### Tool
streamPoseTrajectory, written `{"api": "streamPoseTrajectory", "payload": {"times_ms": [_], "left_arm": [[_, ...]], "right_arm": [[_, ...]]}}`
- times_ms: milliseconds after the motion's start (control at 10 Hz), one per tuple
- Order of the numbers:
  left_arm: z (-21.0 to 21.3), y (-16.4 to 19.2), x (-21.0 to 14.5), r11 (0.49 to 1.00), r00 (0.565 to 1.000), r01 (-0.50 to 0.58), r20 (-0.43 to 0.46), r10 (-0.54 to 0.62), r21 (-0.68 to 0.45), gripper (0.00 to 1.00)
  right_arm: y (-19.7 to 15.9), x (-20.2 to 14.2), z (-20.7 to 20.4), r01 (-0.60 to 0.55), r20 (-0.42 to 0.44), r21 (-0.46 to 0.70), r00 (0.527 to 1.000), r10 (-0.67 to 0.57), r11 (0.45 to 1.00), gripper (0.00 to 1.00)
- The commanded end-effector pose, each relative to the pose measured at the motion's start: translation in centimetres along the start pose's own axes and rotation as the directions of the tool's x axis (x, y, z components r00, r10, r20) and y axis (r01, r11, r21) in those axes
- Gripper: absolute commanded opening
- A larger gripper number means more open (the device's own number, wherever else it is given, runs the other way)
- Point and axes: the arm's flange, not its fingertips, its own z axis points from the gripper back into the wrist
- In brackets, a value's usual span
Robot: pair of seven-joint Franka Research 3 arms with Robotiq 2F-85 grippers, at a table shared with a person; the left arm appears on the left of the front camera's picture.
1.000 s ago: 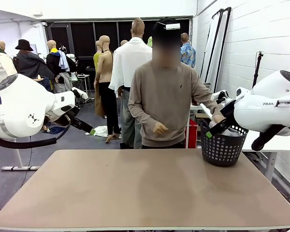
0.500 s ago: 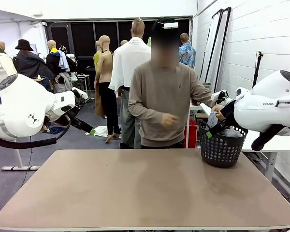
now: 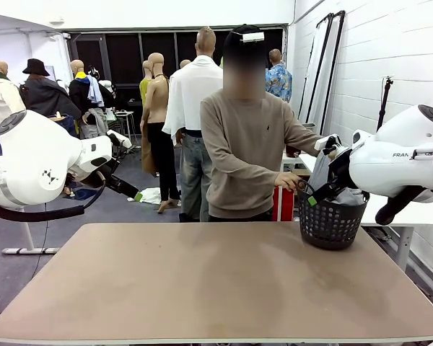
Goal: Fold the training pants.
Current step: Grab both ends of the Training pants handed by a person.
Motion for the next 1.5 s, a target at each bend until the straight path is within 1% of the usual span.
{"api": "streamPoseTrajectory", "payload": {"times_ms": [0,1400], "left_arm": [[0.01,-0.01,0.01,1.0,1.0,-0.001,0.003,0.001,-0.005,1.0],[0.01,-0.01,0.01,1.0,1.0,-0.001,0.003,0.001,-0.005,1.0]], "right_arm": [[0.03,-0.01,-0.03,-0.001,0.0,0.006,1.0,0.001,1.0,1.0],[0.03,-0.01,-0.03,-0.001,0.0,0.006,1.0,0.001,1.0,1.0]]}}
